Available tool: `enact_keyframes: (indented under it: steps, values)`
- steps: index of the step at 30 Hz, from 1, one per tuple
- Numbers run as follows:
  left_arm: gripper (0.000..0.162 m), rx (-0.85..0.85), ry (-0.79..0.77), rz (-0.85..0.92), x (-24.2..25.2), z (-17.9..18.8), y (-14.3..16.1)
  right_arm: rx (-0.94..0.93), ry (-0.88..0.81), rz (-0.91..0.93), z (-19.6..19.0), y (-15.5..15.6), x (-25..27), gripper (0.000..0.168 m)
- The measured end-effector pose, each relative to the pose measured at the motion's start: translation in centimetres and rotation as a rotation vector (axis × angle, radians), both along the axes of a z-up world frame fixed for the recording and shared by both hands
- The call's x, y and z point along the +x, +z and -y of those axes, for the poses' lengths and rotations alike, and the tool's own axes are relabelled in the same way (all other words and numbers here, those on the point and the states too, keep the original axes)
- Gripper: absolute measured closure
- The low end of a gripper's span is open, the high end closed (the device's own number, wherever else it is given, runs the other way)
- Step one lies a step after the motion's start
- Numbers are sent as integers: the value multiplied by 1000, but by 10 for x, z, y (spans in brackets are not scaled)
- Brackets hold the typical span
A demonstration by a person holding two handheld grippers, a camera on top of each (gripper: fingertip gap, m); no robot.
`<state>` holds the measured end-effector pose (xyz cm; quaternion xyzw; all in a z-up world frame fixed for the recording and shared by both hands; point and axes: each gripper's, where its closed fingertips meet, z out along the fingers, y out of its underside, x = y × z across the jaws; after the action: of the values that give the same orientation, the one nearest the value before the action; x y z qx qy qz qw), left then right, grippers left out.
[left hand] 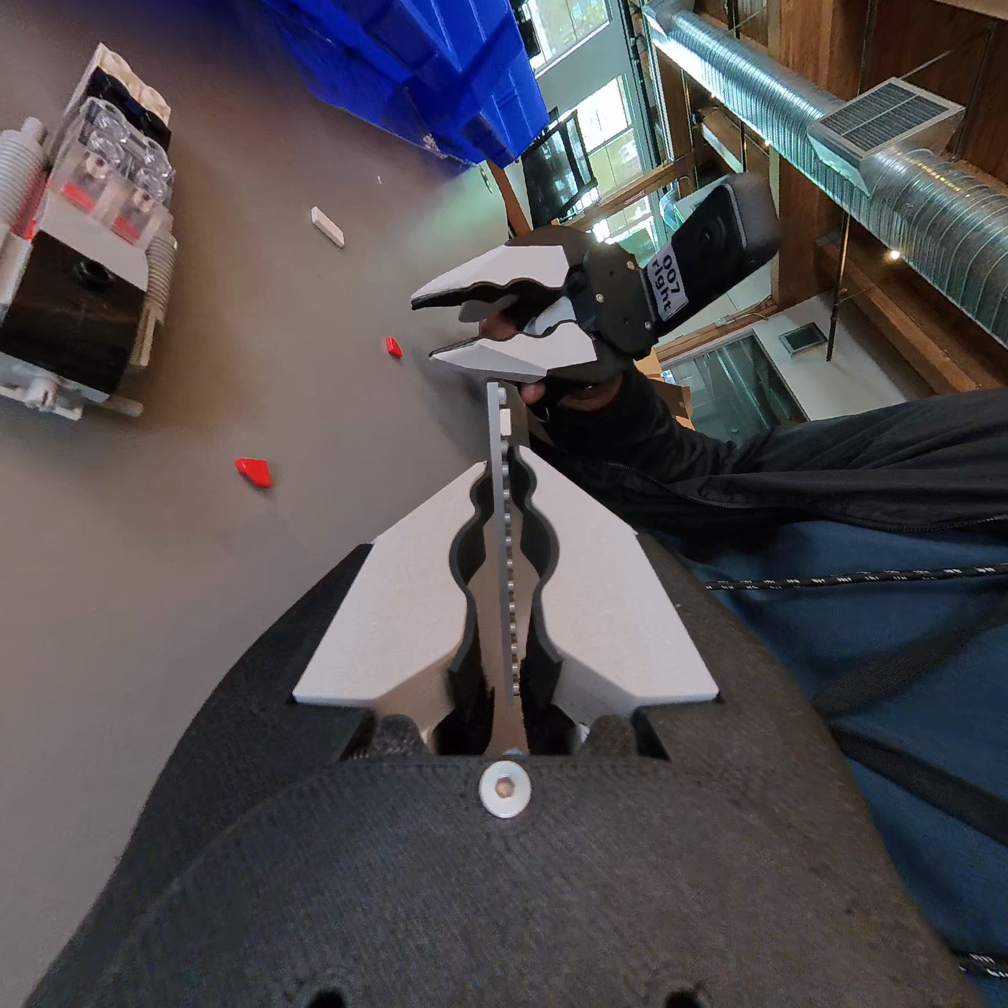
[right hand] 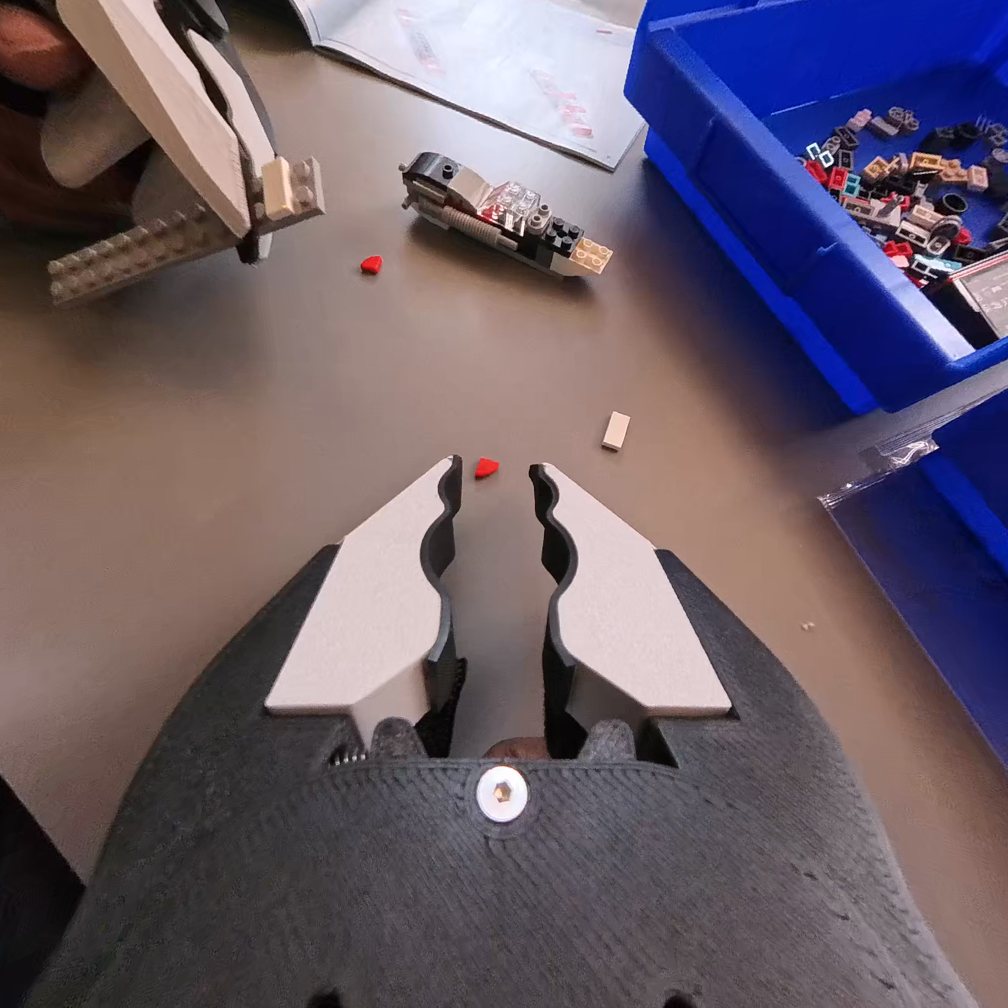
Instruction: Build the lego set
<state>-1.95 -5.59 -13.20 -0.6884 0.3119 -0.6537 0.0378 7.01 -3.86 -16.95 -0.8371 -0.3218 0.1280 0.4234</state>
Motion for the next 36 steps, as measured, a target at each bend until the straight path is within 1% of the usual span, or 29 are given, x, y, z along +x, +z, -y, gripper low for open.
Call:
enact_keyframes:
  steps: [17, 36]
  values:
    - [156, -2, 3, 2, 0, -1, 0, -24, 26, 44, 1, -11, -7, 142]
    - [156, 4, 4, -3, 0, -1, 0, -13, 20, 69, 1, -12, -6, 143]
